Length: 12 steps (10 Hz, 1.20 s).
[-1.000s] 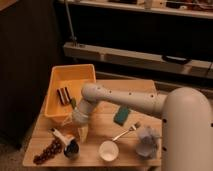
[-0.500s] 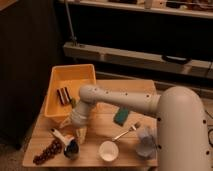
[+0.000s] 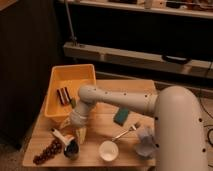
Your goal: Place apple in paper cup
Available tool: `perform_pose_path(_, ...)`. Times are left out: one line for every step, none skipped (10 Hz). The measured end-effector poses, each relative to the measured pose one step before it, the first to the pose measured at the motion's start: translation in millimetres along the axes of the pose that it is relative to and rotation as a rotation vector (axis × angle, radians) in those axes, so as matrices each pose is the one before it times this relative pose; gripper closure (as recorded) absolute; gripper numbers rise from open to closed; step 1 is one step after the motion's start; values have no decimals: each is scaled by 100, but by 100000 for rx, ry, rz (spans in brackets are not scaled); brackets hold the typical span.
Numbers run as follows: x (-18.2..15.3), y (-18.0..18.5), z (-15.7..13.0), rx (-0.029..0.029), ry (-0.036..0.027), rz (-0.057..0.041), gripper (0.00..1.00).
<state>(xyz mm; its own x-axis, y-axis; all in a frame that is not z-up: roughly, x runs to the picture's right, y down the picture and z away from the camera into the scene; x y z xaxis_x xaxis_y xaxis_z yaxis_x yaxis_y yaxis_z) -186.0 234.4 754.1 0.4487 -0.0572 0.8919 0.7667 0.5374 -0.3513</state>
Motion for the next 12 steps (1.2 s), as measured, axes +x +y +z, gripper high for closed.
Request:
perform_pose_path(57, -37, 126, -294, 150, 253, 20)
perform_pose_path(167, -2, 139, -281, 254, 551, 20)
perform_pose_path(89, -2, 83, -181, 142, 310, 20)
perform_pose_path(53, -30, 55, -119, 121, 268, 20)
perform_pose_path(36, -35, 102, -166, 45, 221, 20)
perform_pose_path(17, -27, 86, -84, -113, 188, 20)
perform_pose_path(-2, -26, 26, 29, -125, 157, 20)
perform_pose_path(5, 7, 63, 1, -201, 178, 20)
perform_pose_path(-19, -8, 49, 25, -172, 192, 20)
perform_pose_path(-25, -20, -1, 62, -73, 92, 20)
perform_pose_path(-9, 6, 35, -24, -134, 120, 20)
perform_pose_path(-56, -4, 57, -2, -237, 244, 26)
